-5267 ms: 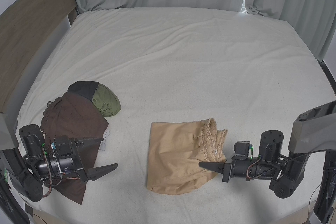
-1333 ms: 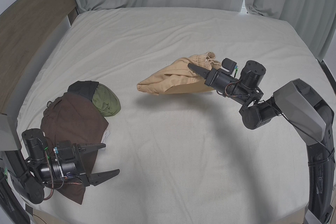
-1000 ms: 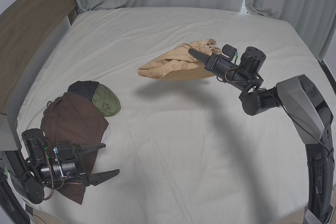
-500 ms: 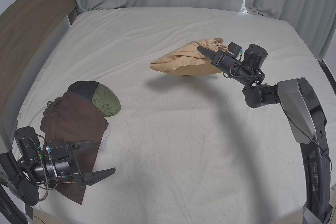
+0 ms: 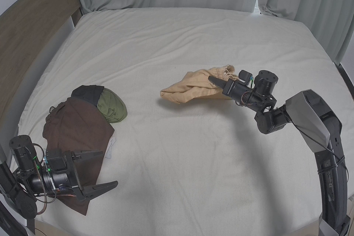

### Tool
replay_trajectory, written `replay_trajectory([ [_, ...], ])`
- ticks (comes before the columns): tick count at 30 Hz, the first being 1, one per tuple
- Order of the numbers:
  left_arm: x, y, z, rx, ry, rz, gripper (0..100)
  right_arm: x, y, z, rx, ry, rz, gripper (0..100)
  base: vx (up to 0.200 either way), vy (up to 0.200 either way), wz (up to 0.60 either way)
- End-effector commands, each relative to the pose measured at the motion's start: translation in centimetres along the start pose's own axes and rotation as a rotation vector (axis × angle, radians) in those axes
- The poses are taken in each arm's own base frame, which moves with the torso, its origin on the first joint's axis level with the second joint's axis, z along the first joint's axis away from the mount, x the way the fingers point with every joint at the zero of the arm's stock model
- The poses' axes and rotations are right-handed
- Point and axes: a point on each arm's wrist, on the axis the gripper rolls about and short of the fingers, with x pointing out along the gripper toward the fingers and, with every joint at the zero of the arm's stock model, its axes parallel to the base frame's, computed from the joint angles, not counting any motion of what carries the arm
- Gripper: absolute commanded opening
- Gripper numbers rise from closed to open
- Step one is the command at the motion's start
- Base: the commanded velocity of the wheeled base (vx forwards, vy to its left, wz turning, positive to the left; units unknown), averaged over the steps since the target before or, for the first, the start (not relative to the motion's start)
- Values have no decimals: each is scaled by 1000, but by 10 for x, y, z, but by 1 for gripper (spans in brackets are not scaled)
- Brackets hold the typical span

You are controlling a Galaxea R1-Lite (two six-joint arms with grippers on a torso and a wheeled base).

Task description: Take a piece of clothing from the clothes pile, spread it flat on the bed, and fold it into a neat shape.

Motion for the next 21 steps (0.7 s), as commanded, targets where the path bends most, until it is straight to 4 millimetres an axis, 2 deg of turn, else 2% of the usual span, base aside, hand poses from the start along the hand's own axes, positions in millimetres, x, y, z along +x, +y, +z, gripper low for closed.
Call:
replay_trajectory([
  [1,-5,-6,-1,-17,14,3,100,-13,-1,-23,14,44,-21,0,0,0,0],
  [6,-10,-5,2,-12,6,24,100,-29,-9,-44,12,77,-54,0,0,0,0],
  [16,-20,-6,8,4,-11,66,100,-43,-12,-63,6,92,-66,0,0,0,0],
  [21,-21,-6,10,12,-15,68,100,-45,-12,-65,4,88,-64,0,0,0,0],
])
